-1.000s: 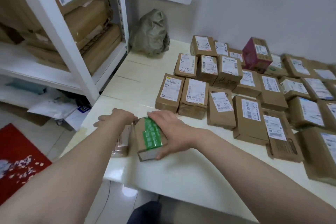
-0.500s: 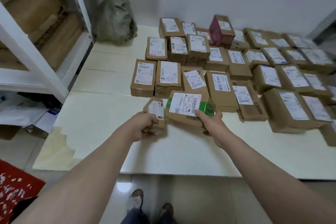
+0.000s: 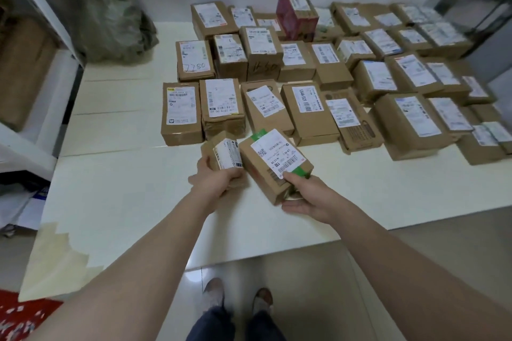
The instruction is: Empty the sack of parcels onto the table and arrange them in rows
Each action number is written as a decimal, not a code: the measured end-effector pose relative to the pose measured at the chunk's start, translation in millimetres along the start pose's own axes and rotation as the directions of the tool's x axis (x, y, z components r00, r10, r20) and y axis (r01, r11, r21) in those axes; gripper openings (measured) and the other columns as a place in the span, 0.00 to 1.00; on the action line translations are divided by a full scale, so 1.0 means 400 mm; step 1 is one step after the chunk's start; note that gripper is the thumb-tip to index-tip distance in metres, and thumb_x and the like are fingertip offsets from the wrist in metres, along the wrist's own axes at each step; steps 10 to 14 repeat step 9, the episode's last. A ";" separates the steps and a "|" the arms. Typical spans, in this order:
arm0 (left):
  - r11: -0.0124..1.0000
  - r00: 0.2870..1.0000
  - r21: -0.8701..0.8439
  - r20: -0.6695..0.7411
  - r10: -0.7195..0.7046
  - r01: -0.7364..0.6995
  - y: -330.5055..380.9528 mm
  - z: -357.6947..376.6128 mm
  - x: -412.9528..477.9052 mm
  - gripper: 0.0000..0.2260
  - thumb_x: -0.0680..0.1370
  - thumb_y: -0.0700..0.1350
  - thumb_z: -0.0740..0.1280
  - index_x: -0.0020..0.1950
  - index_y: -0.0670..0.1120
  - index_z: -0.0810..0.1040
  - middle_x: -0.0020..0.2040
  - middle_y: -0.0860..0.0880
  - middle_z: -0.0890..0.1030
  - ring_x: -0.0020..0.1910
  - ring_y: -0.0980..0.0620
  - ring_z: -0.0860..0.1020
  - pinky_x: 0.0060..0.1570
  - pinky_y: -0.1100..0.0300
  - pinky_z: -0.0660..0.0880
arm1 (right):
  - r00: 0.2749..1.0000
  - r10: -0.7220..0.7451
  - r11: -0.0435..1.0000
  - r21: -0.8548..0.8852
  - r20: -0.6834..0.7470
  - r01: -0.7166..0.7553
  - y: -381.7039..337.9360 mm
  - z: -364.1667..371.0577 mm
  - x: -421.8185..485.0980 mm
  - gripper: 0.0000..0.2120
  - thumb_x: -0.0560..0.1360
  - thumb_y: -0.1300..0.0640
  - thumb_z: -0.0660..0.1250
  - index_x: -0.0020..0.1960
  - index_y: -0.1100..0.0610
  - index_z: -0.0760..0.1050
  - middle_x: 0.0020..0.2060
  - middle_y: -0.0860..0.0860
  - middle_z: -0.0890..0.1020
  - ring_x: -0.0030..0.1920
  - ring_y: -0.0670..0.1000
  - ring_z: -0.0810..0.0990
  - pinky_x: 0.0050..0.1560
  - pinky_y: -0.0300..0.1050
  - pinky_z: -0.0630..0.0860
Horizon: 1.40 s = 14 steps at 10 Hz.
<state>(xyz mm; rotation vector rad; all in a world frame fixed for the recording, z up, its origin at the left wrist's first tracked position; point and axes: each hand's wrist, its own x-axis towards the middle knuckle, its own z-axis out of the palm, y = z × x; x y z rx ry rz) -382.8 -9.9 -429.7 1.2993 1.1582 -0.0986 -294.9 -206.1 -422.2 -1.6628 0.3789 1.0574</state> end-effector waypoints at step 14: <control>0.919 0.879 0.268 -0.307 0.366 -0.289 -0.019 0.072 -0.016 0.22 0.79 0.53 0.63 0.72 0.50 0.68 0.67 0.45 0.73 0.67 0.44 0.67 0.63 0.51 0.66 | 0.984 -0.086 0.995 0.034 -0.155 0.092 0.010 0.016 -0.013 0.24 0.78 0.39 0.61 0.65 0.56 0.67 0.58 0.50 0.74 0.51 0.52 0.82 0.48 0.48 0.83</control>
